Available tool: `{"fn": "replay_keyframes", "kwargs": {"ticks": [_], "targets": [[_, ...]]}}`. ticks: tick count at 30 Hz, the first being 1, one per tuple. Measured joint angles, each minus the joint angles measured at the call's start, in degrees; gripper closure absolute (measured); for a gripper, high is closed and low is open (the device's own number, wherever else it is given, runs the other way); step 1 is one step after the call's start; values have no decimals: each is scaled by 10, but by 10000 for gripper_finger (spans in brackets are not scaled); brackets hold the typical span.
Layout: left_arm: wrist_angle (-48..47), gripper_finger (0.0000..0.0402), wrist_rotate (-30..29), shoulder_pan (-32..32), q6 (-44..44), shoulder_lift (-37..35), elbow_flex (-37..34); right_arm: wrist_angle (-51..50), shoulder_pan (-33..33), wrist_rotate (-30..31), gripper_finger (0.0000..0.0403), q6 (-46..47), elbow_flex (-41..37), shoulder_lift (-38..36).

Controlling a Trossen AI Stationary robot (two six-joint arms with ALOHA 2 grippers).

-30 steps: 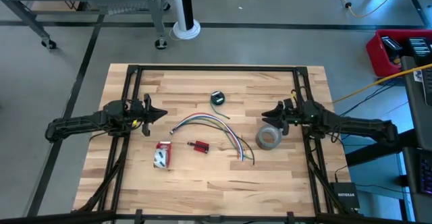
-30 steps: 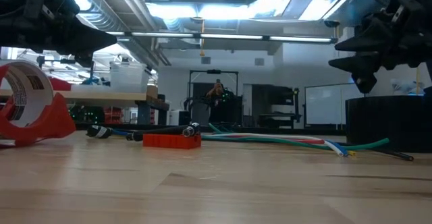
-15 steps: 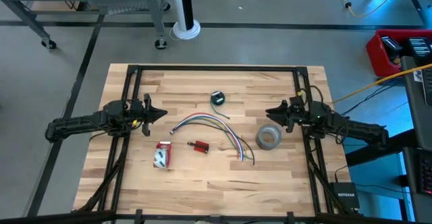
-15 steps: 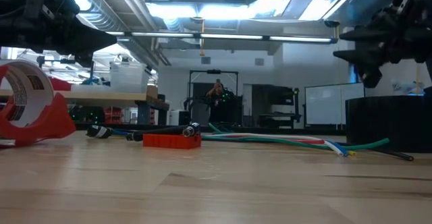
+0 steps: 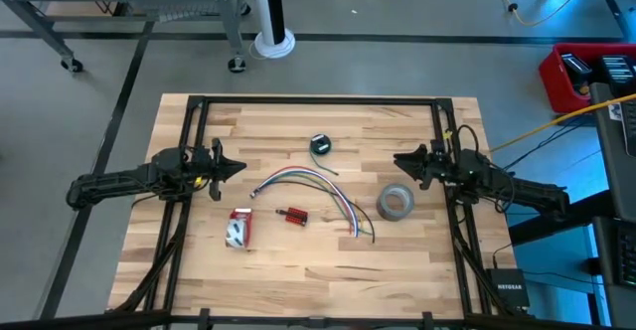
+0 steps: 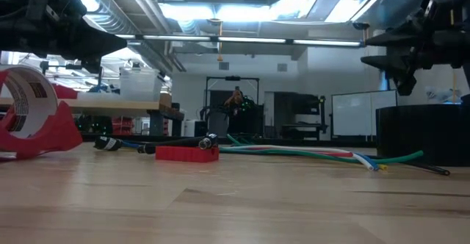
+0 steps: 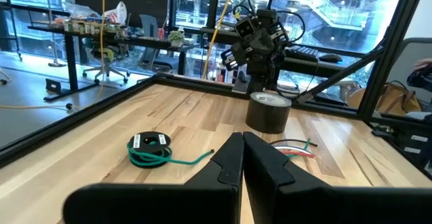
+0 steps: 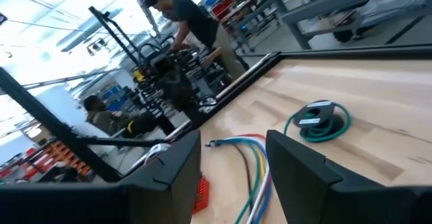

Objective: Coil cords
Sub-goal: Return to Home Position

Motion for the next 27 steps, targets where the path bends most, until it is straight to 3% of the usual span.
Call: {"fn": "replay_keyframes", "kwargs": {"ticks": [27], "targets": [[0,398,0,0,0,0,0,-3,0,0,230,0,0,9]]}}
